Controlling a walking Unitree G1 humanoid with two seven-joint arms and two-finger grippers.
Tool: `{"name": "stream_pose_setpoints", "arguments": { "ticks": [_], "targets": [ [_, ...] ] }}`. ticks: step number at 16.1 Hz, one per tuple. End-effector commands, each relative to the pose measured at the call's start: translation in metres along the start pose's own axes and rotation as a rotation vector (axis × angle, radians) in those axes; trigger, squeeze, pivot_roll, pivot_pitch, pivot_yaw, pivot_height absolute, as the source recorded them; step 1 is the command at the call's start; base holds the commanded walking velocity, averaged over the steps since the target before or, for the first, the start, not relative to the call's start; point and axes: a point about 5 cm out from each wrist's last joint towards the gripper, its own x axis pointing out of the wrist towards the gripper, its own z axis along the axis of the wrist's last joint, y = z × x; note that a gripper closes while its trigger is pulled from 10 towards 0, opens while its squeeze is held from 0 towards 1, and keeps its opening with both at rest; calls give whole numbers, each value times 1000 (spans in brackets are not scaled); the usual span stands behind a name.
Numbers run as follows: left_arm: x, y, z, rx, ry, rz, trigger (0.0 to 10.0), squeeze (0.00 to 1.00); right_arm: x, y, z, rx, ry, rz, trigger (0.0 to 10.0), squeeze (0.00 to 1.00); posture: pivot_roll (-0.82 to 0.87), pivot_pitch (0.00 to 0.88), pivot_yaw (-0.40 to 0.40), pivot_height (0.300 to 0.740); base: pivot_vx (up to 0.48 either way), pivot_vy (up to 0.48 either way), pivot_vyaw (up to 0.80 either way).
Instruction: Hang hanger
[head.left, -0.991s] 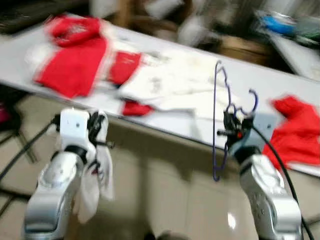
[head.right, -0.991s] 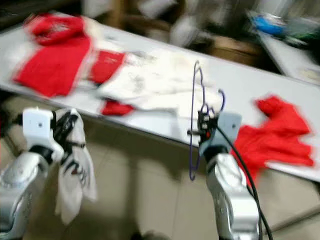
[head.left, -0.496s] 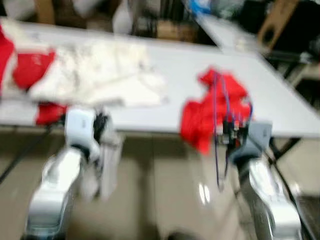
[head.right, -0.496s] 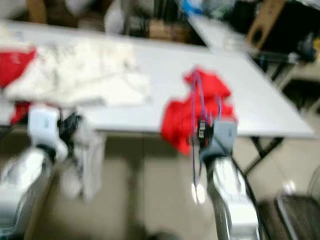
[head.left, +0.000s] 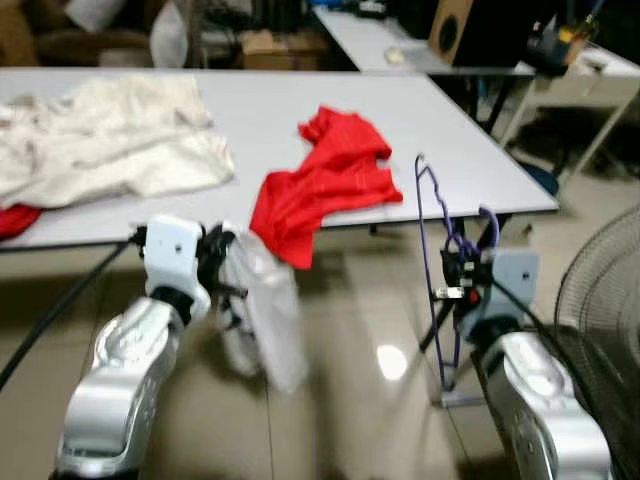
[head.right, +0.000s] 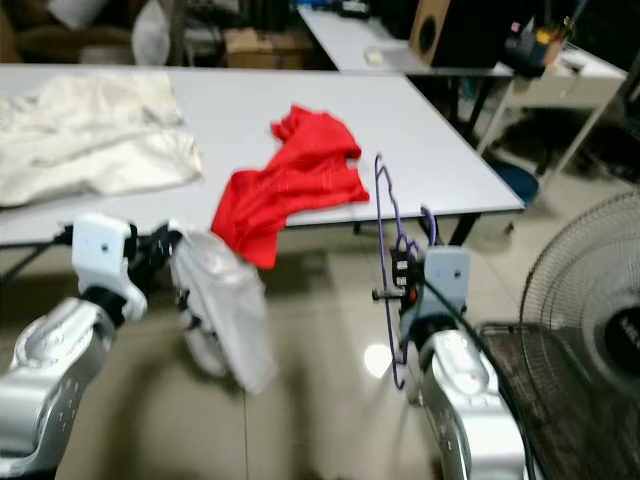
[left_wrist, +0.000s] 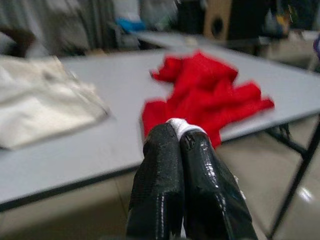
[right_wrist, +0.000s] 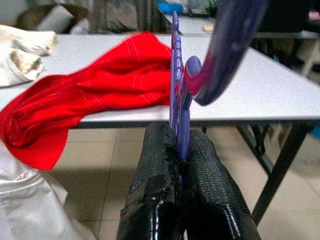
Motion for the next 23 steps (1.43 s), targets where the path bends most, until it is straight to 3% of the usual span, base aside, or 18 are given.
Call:
{"name": "stream_pose_setpoints", "arguments": {
  "ticks": [1, 10, 14, 20, 21, 23],
  "targets": [
    [3, -1, 8, -4, -50, -12, 10000, 0, -1, -3, 7, -14, -22, 0, 10000, 0, -50, 9, -46, 740, 0, 0, 0],
    [16, -13, 26, -11, -132, -145, 10000, 0, 0, -5, 21, -48, -67, 104, 10000, 0, -43, 0, -55, 740, 255, 0, 0],
    [35, -13, 42, 20, -178, -202, 10000, 0, -1, -22, 34, -64, -80, 123, 10000, 0, -61, 0, -48, 740, 388, 0, 0],
    [55, -19, 60, 33, -222, -261, 10000, 0, -6, -25, 44, -49, -106, 194, 10000, 0, -72, 0, -34, 740, 381, 0, -497],
    [62, -17, 66, 59, -233, -266, 10000, 0, -9, -23, 51, -44, -117, 274, 10000, 0, -72, 0, -35, 740, 375, 0, 0],
    [89, 10, 87, 154, -218, -196, 10000, 0, -26, -17, 60, -79, -45, 629, 10000, 0, -70, 0, -34, 740, 339, 0, 0]
  ]
}}
